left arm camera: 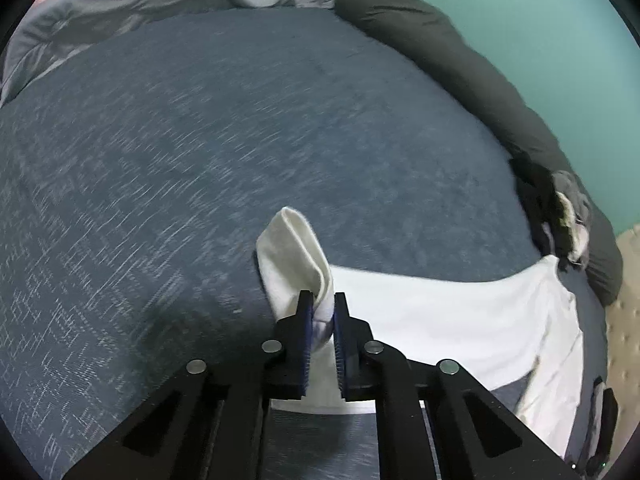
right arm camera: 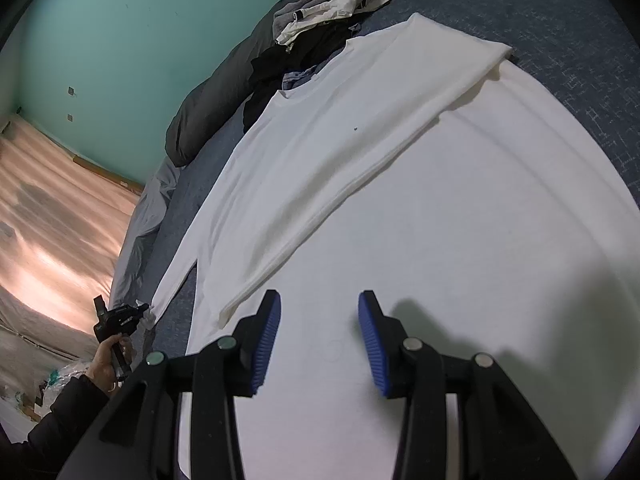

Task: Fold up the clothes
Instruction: 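Grasp the other sleeve cuff with the left tool and lift it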

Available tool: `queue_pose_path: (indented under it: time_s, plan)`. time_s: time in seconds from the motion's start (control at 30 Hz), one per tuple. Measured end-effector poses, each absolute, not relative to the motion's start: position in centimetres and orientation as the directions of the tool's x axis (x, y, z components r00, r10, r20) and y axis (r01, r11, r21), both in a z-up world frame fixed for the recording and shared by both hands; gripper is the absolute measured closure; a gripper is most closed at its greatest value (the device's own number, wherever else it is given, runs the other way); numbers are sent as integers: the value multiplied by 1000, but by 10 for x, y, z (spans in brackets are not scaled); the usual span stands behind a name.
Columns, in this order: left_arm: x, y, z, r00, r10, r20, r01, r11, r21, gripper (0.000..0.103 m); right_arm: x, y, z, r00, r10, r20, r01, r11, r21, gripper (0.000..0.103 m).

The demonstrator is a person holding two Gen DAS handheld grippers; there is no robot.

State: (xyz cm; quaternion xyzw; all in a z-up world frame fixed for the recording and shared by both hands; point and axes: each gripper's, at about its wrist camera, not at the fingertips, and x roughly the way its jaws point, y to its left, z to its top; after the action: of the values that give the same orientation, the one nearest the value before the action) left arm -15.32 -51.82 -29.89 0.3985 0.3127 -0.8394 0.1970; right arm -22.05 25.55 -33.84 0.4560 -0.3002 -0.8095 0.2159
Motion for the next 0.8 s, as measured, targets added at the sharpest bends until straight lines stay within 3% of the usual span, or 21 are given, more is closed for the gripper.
queue_pose_path:
  time_s: [0.37, 0.8]
  plan:
    - [-215, -433, -196, -732, 19, -681, 365, -834, -415, 98, -219, 269, -335, -508, -639, -578, 62, -696, 715, 62]
    - [-280, -200, -90, -744, 260, -616, -40, -937, -348, 98, -217, 298, -330, -530, -646, -549, 27, -660, 751, 62]
